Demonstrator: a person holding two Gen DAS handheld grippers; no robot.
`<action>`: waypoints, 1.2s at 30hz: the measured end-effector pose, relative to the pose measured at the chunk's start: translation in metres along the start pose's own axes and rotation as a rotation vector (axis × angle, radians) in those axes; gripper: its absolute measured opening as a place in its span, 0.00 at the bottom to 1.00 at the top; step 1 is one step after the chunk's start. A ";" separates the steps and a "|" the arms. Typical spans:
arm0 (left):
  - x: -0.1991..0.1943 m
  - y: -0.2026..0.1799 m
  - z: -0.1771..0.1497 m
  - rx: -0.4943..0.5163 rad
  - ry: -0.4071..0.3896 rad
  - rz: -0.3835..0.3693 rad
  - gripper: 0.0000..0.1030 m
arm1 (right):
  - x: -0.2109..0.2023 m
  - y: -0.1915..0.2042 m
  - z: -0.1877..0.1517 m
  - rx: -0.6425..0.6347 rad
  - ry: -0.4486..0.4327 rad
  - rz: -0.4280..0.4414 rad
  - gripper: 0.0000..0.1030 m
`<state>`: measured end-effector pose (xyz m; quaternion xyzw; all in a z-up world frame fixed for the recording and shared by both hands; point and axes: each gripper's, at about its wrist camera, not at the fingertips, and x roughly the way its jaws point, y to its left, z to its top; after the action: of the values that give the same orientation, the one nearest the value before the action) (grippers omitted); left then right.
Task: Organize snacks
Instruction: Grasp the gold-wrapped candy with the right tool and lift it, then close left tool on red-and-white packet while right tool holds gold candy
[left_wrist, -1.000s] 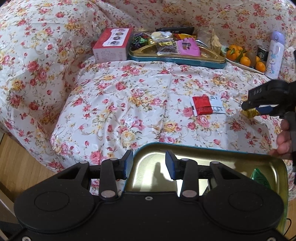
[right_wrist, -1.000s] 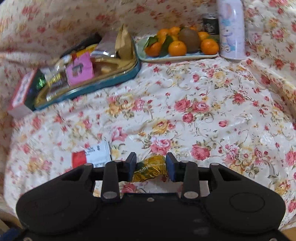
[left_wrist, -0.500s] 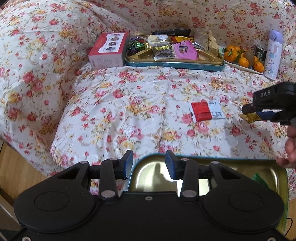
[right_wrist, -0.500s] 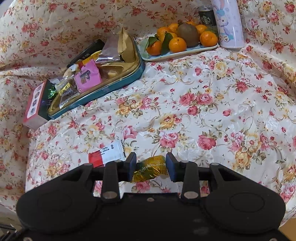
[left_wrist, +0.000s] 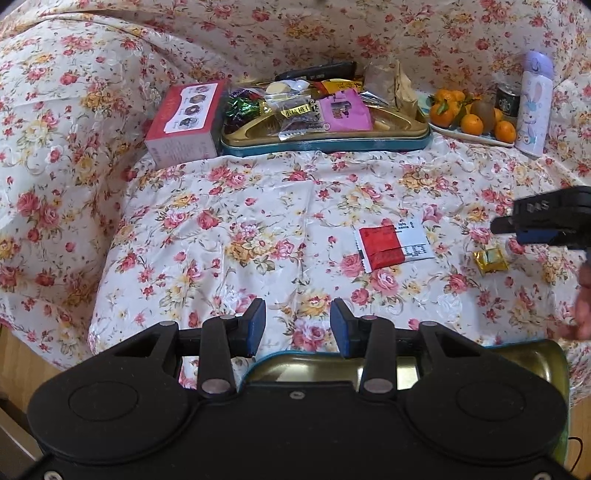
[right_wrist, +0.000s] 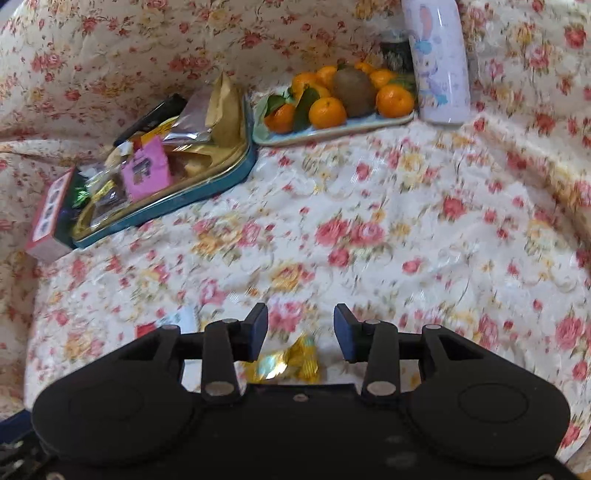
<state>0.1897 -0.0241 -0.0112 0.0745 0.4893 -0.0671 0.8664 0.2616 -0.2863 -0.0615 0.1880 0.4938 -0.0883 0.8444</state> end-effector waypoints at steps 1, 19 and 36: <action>0.001 0.000 0.001 0.001 -0.001 0.007 0.47 | -0.002 -0.002 -0.002 0.019 0.019 0.020 0.41; 0.007 0.011 0.003 -0.009 0.012 0.015 0.47 | 0.024 0.015 -0.003 0.128 0.106 0.005 0.40; 0.043 -0.028 0.033 0.312 -0.063 -0.177 0.47 | 0.014 0.024 -0.024 -0.182 0.042 -0.077 0.20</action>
<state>0.2343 -0.0597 -0.0330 0.1625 0.4503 -0.2207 0.8498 0.2572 -0.2539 -0.0790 0.0931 0.5242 -0.0713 0.8435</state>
